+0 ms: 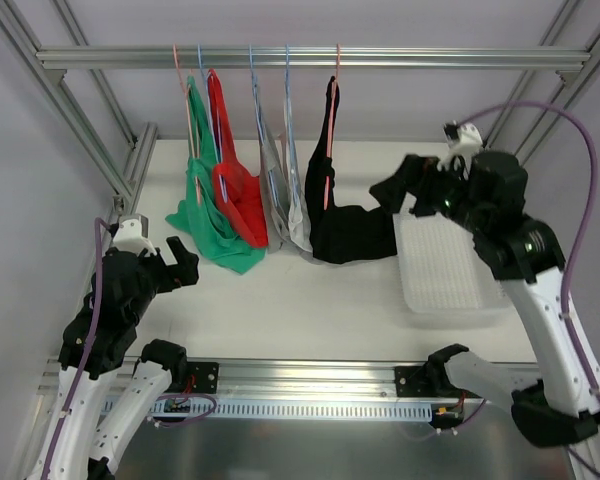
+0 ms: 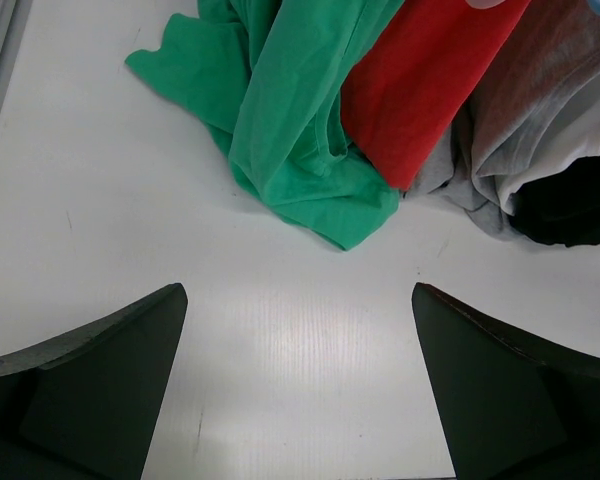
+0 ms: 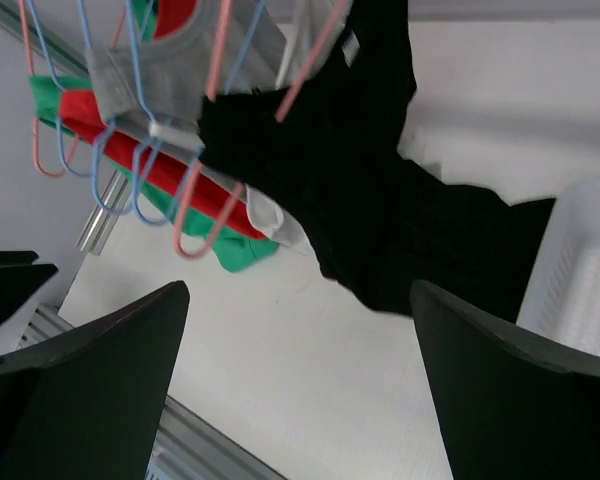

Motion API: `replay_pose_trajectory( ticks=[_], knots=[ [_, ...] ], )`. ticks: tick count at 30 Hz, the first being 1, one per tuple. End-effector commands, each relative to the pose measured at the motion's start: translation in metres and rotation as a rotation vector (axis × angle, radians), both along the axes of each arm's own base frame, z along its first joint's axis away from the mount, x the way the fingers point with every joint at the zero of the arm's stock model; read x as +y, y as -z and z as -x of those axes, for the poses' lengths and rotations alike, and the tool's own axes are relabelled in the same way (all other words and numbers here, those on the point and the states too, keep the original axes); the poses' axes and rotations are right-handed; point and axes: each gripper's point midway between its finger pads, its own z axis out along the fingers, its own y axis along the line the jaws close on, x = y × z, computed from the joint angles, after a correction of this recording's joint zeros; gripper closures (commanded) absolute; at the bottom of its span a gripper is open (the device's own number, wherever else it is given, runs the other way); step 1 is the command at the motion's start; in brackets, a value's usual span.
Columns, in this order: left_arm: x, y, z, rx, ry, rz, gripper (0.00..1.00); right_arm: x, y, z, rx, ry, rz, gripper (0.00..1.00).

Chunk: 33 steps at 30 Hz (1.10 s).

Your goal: Remove the tank top from the hanger

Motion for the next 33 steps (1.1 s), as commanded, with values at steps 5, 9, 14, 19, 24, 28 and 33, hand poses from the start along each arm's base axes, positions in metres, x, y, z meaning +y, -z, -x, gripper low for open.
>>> replay_pose_trajectory(
  ticks=[5,9,14,19,24,28,33],
  knots=[
    [-0.008,-0.005,-0.001,-0.033,0.035,0.027,0.01,0.045,-0.060,-0.099,-0.074,0.127,0.140,0.03],
    [-0.007,-0.005,-0.001,-0.036,0.033,0.028,0.02,0.069,-0.074,-0.129,-0.112,0.159,0.188,0.11],
    [-0.008,-0.006,0.000,-0.043,0.036,0.031,0.01,0.089,-0.074,-0.147,-0.132,0.188,0.203,0.21],
    [-0.009,-0.006,0.001,-0.044,0.044,0.033,0.01,0.096,-0.044,-0.170,-0.088,0.246,0.243,0.52],
    [-0.008,-0.007,0.002,-0.054,0.042,0.035,0.01,0.094,-0.041,-0.174,-0.083,0.302,0.231,0.77],
    [-0.008,-0.009,0.003,-0.063,0.043,0.037,0.01,0.093,-0.042,-0.175,-0.085,0.318,0.220,0.89],
    [-0.008,-0.011,0.004,-0.075,0.046,0.041,0.01,0.091,-0.066,-0.167,-0.132,0.313,0.160,1.00]
  ],
)
